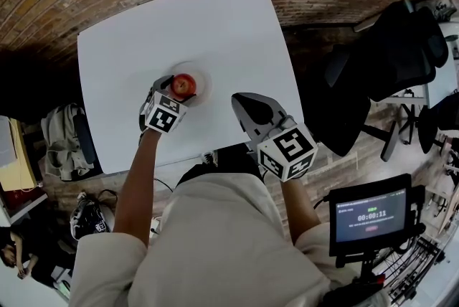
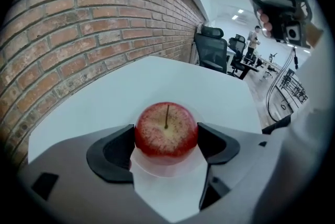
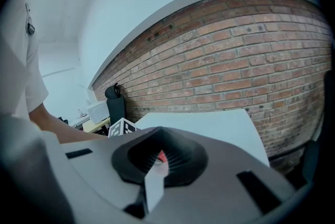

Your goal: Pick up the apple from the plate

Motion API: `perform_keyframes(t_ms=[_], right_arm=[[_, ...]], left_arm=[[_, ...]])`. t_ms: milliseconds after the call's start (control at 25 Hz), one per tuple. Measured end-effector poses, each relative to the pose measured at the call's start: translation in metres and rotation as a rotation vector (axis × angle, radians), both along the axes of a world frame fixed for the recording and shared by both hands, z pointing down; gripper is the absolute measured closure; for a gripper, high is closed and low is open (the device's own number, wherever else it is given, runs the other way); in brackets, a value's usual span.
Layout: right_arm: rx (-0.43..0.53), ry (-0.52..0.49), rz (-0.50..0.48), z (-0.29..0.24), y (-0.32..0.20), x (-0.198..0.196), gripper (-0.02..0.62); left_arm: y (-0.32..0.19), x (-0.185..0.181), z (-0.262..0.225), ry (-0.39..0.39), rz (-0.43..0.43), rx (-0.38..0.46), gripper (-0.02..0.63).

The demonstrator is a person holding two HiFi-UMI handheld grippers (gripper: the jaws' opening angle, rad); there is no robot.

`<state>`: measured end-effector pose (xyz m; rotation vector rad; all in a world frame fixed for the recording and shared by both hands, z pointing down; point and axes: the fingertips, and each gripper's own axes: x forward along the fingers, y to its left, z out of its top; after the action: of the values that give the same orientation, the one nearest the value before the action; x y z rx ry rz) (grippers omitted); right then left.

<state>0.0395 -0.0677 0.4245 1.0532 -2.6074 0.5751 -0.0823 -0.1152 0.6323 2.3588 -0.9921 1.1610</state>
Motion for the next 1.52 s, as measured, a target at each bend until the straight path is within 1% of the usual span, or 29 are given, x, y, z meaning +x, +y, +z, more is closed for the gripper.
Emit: perform_keyframes(t_ms=[400,840,1080,1240,1520], right_arm=[[0.010,-0.011,-0.017,-0.006,0.006,0.000,0.595],[0.012,-0.038,-0.040,-0.013,0.009,-0.007,0.595],[0.046,-0.030,-0.047,-0.022,0.004,-0.015,0.595],[0.073,-0.025,-0.055,-0.033,0.000,-0.017,0.595],[0.125,-0.019,-0.060,-0.056,-0.002,-0.022,0.595]], left_arm=[[0.006,0.001,-0.020,0.001,-0.018,0.032,0.227],[0.015,-0.002,-0.068,0.017,-0.054,0.105,0.227],[0.020,-0.007,-0.093,0.045,-0.083,0.147,0.227],[0.026,-0.006,-0.109,0.052,-0.090,0.165,0.227],[0.030,-0.011,-0.146,0.060,-0.105,0.229,0.227]])
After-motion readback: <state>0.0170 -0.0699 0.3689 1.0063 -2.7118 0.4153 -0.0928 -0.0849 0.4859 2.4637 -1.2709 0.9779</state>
